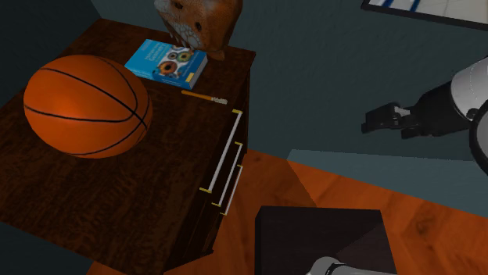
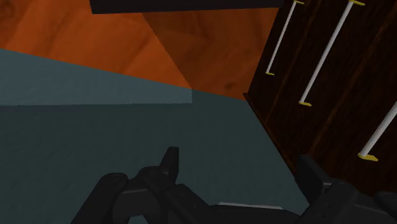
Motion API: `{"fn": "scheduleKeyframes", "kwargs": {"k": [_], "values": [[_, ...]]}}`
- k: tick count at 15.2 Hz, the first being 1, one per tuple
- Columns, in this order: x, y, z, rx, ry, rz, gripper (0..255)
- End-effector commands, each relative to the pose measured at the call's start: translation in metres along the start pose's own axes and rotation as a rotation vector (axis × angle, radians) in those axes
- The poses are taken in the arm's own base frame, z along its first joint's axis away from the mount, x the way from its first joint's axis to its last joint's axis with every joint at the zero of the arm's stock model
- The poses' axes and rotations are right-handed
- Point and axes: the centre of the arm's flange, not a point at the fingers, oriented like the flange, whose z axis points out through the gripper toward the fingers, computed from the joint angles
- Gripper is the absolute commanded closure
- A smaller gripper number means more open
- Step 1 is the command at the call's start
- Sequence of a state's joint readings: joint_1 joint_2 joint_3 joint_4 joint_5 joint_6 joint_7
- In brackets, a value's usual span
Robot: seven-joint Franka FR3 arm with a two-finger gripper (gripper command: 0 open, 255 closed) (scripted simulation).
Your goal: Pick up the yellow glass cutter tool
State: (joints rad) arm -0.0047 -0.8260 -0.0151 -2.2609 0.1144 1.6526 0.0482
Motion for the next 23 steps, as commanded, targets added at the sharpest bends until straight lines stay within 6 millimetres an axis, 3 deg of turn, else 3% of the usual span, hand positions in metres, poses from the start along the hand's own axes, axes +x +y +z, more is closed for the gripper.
{"fn": "scheduleKeyframes", "kwargs": {"k": [1, 7, 13, 23], "values": [[0.0, 0.0, 0.0, 0.0, 0.0, 0.0, 0], [0.056, -0.039, 0.034, 0.045, -0.005, -0.203, 0], [0.103, -0.09, 0.065, 0.091, -0.009, -0.406, 0], [0.155, -0.196, 0.113, 0.167, -0.017, -0.744, 0]]}}
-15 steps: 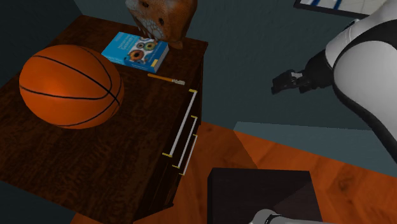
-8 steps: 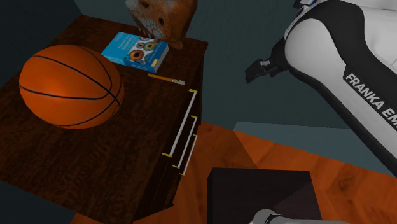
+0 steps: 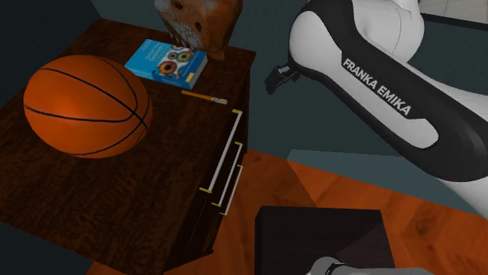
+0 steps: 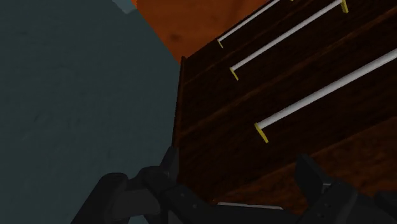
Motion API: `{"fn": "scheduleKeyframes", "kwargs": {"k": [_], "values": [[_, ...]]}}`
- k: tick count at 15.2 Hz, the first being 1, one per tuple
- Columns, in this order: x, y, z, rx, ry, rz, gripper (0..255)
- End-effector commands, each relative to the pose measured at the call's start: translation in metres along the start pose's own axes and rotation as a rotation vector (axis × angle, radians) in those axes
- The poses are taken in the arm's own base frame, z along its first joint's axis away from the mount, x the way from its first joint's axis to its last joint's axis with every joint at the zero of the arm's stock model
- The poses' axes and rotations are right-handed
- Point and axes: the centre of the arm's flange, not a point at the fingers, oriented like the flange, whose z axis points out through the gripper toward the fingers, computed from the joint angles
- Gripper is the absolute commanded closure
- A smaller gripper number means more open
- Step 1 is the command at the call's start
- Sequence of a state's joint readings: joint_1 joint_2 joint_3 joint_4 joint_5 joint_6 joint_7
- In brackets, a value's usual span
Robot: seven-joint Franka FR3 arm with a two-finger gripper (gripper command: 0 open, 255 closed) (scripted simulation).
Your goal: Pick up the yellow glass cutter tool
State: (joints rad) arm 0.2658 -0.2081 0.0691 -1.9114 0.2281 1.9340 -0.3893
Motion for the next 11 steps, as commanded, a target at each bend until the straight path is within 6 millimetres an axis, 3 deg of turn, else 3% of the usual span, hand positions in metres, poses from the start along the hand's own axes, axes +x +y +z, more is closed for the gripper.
{"fn": "scheduleKeyframes", "kwargs": {"k": [1, 11], "values": [[0.019, -0.012, 0.011, 0.016, -0.001, -0.07, 0], [0.103, -0.09, 0.065, 0.092, -0.009, -0.408, 0]]}}
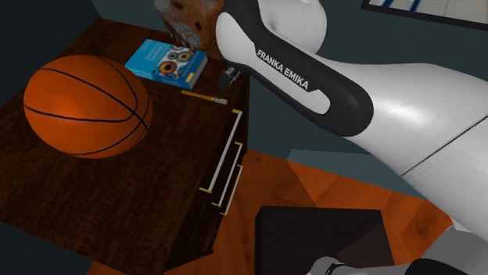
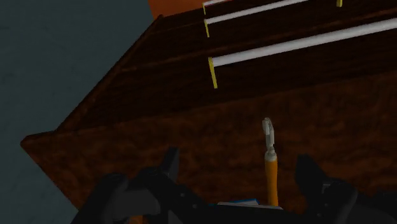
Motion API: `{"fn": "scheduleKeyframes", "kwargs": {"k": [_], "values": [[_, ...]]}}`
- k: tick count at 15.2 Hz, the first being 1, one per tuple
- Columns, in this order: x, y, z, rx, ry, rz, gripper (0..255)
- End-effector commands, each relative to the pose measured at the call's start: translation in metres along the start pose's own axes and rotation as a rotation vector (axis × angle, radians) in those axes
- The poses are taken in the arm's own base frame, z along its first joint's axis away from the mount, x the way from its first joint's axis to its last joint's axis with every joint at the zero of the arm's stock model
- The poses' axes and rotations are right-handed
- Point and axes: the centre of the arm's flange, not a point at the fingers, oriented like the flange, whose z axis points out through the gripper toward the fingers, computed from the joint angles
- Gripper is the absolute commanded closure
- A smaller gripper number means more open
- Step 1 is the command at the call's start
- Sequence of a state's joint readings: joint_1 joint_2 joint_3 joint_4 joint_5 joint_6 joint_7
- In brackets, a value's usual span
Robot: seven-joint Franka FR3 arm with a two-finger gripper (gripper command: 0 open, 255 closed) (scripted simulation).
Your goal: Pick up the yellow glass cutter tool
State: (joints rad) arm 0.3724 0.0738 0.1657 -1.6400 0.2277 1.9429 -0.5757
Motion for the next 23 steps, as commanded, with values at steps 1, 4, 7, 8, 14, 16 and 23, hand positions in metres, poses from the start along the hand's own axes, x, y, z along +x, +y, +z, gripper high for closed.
{"fn": "scheduleKeyframes", "kwargs": {"k": [1, 4, 7, 8, 14, 16, 23], "values": [[0.019, -0.013, 0.011, 0.016, -0.001, -0.069, 0], [0.047, -0.033, 0.028, 0.038, -0.003, -0.171, 0], [0.059, -0.045, 0.042, 0.051, -0.004, -0.225, 0], [0.057, -0.044, 0.047, 0.051, -0.004, -0.225, 0], [0.048, -0.042, 0.075, 0.051, -0.004, -0.225, 0], [0.048, -0.042, 0.075, 0.051, -0.004, -0.225, 255], [0.048, -0.04, 0.076, 0.051, -0.004, -0.225, 255]]}}
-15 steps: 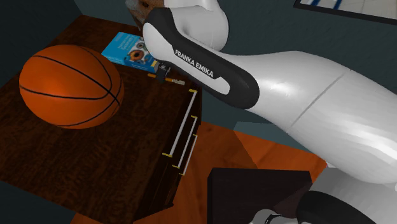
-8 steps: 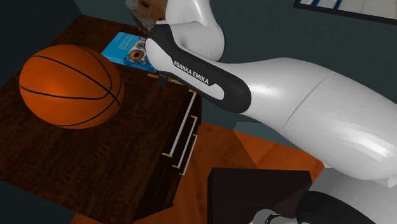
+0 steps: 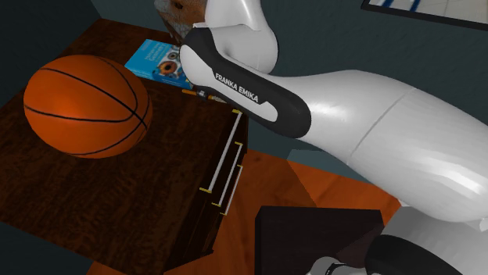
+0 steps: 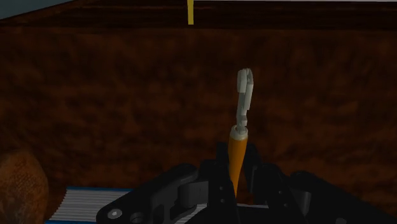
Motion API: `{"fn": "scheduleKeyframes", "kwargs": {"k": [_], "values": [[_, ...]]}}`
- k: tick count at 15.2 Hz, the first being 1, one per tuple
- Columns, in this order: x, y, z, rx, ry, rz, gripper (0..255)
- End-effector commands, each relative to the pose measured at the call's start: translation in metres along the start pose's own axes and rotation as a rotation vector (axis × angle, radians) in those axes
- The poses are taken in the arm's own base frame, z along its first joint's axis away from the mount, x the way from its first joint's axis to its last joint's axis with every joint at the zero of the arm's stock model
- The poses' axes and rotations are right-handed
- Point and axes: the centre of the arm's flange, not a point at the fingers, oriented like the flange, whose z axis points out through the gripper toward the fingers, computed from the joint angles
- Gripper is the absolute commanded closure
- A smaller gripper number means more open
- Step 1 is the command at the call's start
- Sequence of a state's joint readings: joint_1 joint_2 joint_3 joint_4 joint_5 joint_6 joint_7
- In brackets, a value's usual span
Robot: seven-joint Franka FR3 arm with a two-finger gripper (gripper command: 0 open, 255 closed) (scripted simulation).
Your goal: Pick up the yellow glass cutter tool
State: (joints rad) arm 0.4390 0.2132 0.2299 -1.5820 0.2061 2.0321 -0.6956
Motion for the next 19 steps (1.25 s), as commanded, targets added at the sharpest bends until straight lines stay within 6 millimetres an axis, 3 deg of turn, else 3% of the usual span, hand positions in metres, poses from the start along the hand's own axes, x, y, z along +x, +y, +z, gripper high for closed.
{"fn": "scheduleKeyframes", "kwargs": {"k": [1, 17, 19], "values": [[0.0, -0.001, 0.009, 0.012, -0.01, -0.001, 255], [0.026, -0.006, -0.068, 0.012, -0.01, -0.001, 255], [0.026, -0.006, -0.069, 0.012, -0.01, -0.001, 255]]}}
